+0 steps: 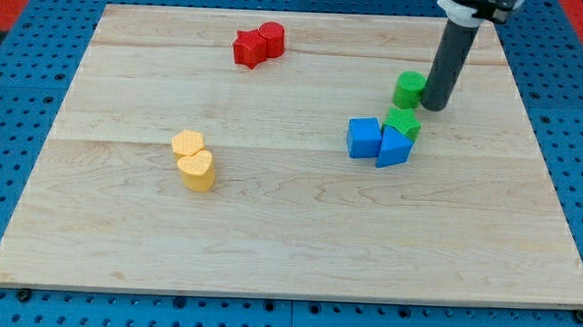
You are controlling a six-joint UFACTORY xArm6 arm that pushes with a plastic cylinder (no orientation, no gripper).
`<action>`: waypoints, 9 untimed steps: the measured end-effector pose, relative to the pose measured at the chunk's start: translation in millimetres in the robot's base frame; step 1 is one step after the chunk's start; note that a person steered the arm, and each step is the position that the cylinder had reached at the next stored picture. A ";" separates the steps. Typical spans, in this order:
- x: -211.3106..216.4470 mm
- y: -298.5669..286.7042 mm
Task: Move the green circle towards up
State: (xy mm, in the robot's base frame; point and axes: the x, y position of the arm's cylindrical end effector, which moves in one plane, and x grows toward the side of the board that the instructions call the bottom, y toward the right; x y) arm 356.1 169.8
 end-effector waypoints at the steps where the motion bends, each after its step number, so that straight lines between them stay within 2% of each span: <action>1: -20.6 0.4; 4: 7.4 -13.5; 6: -25.7 -14.8; 8: -14.2 -44.0; 9: -32.7 -46.6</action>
State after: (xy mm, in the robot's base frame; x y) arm 323.5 123.2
